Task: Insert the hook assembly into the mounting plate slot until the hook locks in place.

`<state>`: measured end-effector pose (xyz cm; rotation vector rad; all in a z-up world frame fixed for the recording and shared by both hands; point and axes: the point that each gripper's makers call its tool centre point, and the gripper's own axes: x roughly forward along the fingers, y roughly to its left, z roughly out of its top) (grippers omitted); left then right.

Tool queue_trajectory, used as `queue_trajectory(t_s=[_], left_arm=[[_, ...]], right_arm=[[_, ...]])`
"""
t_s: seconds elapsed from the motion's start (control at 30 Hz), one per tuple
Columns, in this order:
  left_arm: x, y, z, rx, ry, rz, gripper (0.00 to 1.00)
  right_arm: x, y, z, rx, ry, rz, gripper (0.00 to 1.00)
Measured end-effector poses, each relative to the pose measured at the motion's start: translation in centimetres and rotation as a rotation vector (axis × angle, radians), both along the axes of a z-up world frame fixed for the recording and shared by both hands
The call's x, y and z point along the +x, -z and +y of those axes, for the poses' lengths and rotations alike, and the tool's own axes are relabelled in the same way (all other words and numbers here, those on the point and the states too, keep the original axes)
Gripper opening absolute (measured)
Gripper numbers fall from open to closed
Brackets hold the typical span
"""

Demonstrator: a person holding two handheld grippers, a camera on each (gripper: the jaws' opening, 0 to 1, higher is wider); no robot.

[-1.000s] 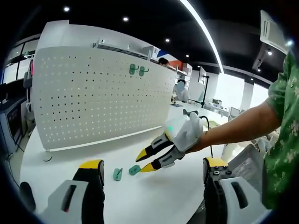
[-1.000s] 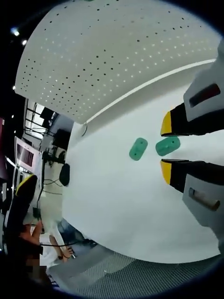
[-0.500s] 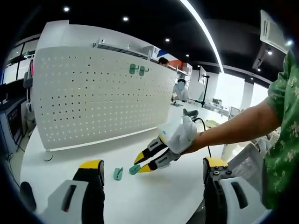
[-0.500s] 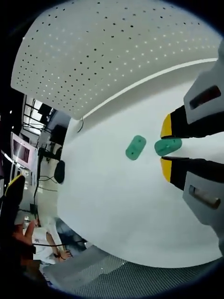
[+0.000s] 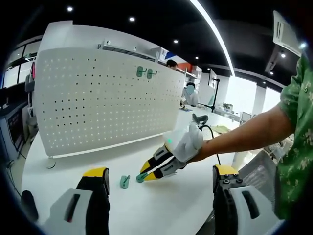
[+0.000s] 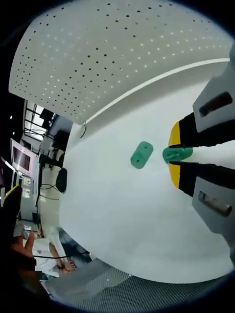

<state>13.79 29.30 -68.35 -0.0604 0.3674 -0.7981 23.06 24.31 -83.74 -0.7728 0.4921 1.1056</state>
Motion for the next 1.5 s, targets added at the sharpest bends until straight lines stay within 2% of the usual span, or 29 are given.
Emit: queue_trajectory(t_s=[0.77, 1.5], left_arm=[[0.1, 0.1, 0.2, -0.006, -0.009, 0.006, 0.89], [0.2, 0.1, 0.5, -0.011, -0.011, 0.010, 0.88]], right_arm=[[0.2, 0.9, -0.3, -0.020, -0.003, 0.008, 0.05], [0.6, 1.0, -0.2, -0.016, 0.006, 0.002, 0.02]])
